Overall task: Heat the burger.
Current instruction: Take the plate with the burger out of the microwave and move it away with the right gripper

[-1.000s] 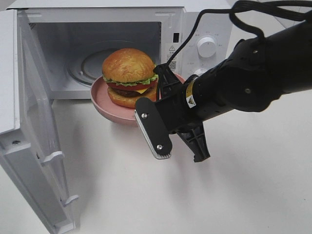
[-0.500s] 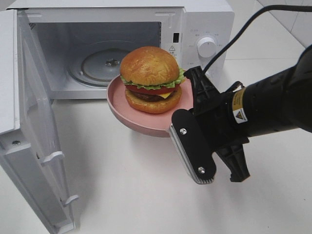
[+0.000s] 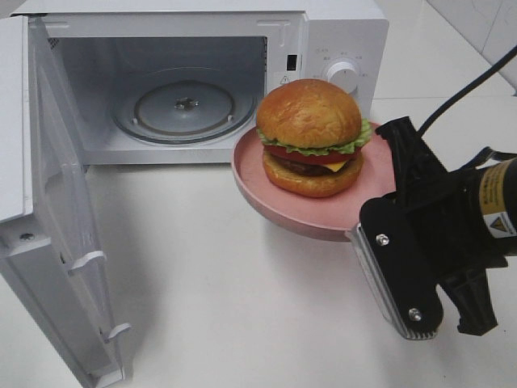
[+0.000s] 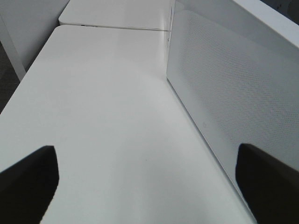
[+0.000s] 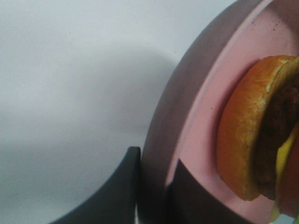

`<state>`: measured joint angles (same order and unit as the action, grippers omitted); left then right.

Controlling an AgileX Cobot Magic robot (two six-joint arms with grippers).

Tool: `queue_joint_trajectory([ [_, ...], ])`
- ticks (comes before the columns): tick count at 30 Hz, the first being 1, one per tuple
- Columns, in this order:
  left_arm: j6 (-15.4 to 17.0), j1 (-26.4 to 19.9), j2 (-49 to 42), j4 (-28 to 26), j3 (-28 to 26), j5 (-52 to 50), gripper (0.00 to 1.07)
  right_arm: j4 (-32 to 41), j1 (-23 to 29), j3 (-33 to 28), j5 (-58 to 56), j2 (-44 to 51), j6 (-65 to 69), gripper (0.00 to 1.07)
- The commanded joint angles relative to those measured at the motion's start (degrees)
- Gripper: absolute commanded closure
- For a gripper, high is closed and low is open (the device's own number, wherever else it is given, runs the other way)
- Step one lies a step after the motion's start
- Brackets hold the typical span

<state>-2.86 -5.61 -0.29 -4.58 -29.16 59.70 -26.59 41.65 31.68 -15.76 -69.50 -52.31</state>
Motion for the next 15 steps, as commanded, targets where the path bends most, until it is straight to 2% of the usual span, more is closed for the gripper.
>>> queue_joint_trajectory([
  [1,0.2,-0.1,-1.1,-0.1,0.2,-0.2,0.09,-5.8,-0.3,0.2,-1.0,4.3,6.3,1.07],
  [15,0.2,-0.1,-1.1,-0.1,0.2,-0.2,0.09,-13.2,-0.3,-2.4,-11.7,8.8,20.9,1.07],
])
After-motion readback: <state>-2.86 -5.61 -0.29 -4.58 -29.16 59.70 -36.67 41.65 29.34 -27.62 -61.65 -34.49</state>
